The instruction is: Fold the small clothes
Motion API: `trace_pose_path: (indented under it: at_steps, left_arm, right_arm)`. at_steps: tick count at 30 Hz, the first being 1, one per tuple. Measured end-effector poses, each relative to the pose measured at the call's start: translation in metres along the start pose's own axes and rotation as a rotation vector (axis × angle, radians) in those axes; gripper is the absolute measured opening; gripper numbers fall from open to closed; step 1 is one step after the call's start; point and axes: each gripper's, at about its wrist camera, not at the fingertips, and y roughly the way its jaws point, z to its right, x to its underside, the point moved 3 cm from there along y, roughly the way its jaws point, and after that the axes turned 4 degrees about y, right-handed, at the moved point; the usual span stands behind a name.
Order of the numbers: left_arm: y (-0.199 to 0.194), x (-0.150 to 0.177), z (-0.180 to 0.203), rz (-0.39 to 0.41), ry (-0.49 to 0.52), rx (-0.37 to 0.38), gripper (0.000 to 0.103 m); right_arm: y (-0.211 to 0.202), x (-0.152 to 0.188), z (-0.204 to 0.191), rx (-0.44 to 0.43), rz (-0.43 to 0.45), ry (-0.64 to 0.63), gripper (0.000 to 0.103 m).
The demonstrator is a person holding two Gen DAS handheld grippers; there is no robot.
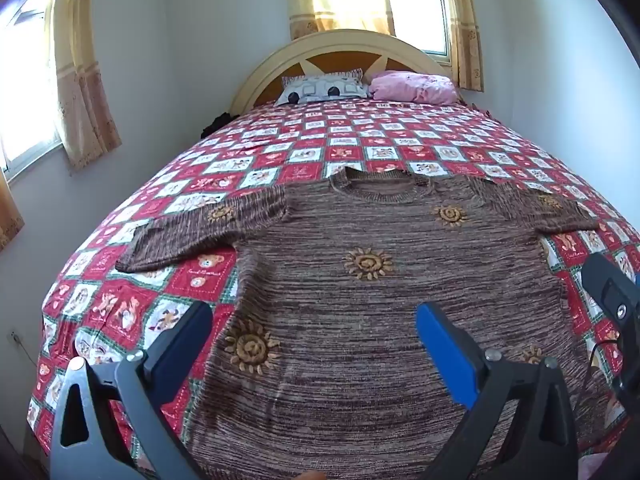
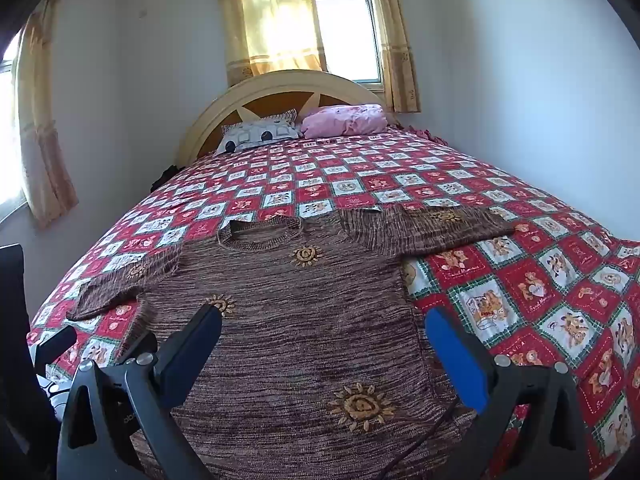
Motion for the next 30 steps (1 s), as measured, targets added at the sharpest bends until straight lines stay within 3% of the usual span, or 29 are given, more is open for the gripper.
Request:
trace_pose_path:
  at_steps: [8,17,30]
  left_arm:
    - [0.0043,0.0005,0.0049,-0.023,-0.007,0.016,0.103]
    - [0.003,0.0029,0.0049,-0.019,0.007,-0.02,0.103]
    - [0.0047,0.0028,-0.0003,-0.026,-0.009,0.005,0.103]
  right_arm:
    - [0.0029,0.0023,0.0005,0.001,-0.008,0.001,0.102]
    - [0.0018,0.0029,-0.0006,0.004,-0.003,-0.011,0.102]
    - [0.0057,0.0013,0.0063,0.015,-0.015,0.015,0.102]
